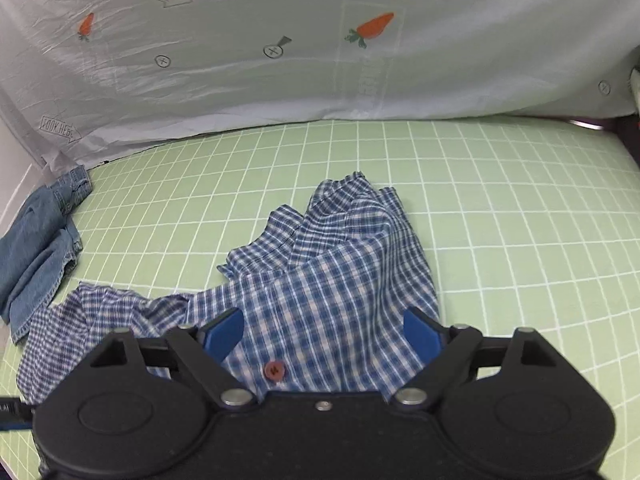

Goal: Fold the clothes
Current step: 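Lay the plaid shirt on the open mat and release both grippers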

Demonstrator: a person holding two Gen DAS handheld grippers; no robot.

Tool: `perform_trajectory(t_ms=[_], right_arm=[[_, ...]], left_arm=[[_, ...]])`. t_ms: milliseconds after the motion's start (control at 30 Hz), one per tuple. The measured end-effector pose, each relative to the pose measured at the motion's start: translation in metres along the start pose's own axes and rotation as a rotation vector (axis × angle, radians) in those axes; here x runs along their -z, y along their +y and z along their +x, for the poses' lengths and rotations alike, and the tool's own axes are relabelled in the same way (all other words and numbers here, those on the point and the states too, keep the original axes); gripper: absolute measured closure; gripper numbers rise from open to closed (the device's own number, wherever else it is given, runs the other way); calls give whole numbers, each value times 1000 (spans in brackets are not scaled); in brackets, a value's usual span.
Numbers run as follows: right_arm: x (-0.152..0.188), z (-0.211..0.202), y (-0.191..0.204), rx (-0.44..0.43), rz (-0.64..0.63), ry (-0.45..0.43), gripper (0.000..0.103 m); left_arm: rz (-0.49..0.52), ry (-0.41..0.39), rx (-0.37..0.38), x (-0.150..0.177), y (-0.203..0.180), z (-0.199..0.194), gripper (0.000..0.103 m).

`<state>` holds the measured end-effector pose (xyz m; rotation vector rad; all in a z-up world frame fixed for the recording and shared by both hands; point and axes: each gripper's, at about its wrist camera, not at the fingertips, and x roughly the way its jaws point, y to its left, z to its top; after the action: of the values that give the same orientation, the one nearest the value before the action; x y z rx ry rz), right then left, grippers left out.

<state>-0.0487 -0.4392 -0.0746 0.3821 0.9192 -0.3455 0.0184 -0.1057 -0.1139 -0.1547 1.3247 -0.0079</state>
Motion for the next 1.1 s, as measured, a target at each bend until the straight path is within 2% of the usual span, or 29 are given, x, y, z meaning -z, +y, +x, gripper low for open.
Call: perform_trajectory(t_ms=[167,367,467,633,733,800,900,933,1000,1033,1067,1100], right_arm=[[-7,39,-5,30,73,77,15],[2,47,-5,58,58,99,10],[6,49,-7,62,74,101,8],[6,51,-9,64,84,105,6],[7,48,-7,70,73,111,6],[9,46,-5,69,62,113,6],[12,44,-4,68,51,120,6],[13,44,-5,65,52,124,6],[13,44,-6,58,49,129,6],[12,44,-5,46,33,128,7],[12,43,-4,32,14,126,13],[11,43,-3,18,-6,123,26]], left_arm=[[-47,60,-48,-8,9,20,31],[-46,107,-95,-11,7,35,30],[-54,98,-94,-14,9,33,30],[-97,38,-77,-17,19,19,29],[-115,7,-111,-16,24,13,22],[-109,5,-134,-16,28,12,22],[-128,32,-96,-12,37,17,24],[-137,40,-73,-9,39,20,26],[-143,43,-41,-7,42,26,41],[-140,39,-37,-7,40,27,55],[-137,36,-33,-7,38,28,71],[-131,28,-25,-9,35,29,80]])
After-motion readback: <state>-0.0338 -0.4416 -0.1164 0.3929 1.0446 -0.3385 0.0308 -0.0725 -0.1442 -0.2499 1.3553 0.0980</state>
